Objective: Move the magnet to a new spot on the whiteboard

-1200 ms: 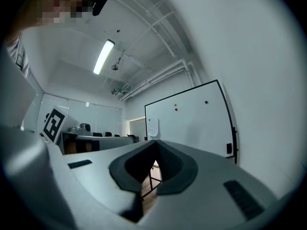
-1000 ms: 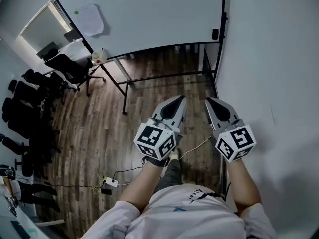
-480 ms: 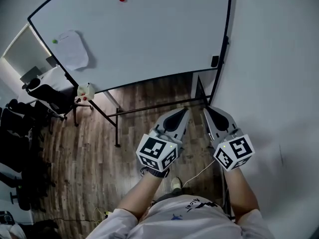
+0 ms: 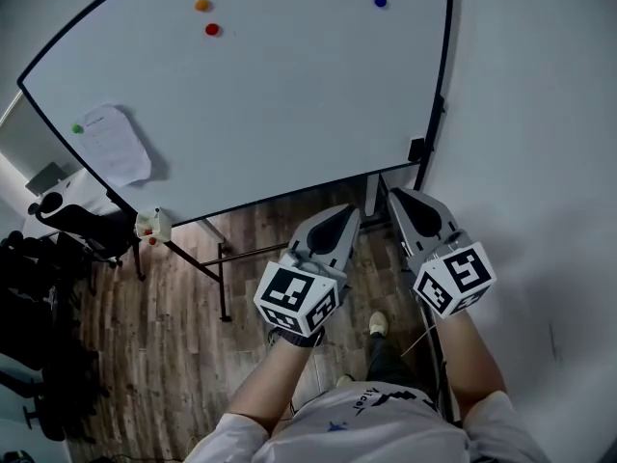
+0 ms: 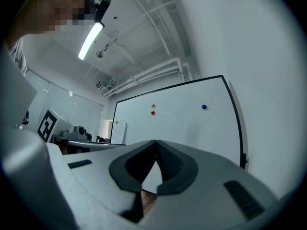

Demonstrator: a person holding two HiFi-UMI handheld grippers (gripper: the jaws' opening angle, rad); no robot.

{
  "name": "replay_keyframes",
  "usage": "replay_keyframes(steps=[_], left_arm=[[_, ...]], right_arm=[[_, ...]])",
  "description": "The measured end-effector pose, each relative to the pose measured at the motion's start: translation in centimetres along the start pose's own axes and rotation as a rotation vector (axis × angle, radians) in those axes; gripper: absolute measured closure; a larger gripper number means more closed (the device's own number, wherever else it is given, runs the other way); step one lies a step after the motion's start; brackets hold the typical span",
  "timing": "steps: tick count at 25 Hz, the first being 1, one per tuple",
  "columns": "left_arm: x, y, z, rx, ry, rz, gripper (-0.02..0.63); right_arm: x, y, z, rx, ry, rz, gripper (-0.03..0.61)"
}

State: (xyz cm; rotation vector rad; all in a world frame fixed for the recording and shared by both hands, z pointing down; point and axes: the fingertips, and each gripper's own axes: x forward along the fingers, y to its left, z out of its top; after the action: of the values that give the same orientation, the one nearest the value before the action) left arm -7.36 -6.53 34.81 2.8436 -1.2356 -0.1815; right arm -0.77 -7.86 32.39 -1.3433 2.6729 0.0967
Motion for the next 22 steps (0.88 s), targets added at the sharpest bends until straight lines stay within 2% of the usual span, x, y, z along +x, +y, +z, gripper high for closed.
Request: replay_keyframes(steps=[8, 15, 18, 22], left_arm=[[11.3, 6.8, 2.2, 0.042, -0.012, 0.045, 0.601], [20.7, 10.5, 4.2, 0.069, -0.036, 0.072, 0.601], [23.3, 11.6, 5.0, 0.09, -0.038, 0.077, 0.601], [26.1, 13.1, 7.2, 0.098, -0.073, 0.075, 0.601]], right_arm=[[10.2, -10.1, 2.1, -0.039, -0.072, 0.041, 0.572], [18.5, -19.9, 5.3, -0.073, -0.126, 0.038, 0.571], [21.0, -22.1, 6.9, -0.094, -0.151, 0.035, 0.564], [24.0, -23.5, 8.7, -0.152, -0.152, 0.025, 0.497]])
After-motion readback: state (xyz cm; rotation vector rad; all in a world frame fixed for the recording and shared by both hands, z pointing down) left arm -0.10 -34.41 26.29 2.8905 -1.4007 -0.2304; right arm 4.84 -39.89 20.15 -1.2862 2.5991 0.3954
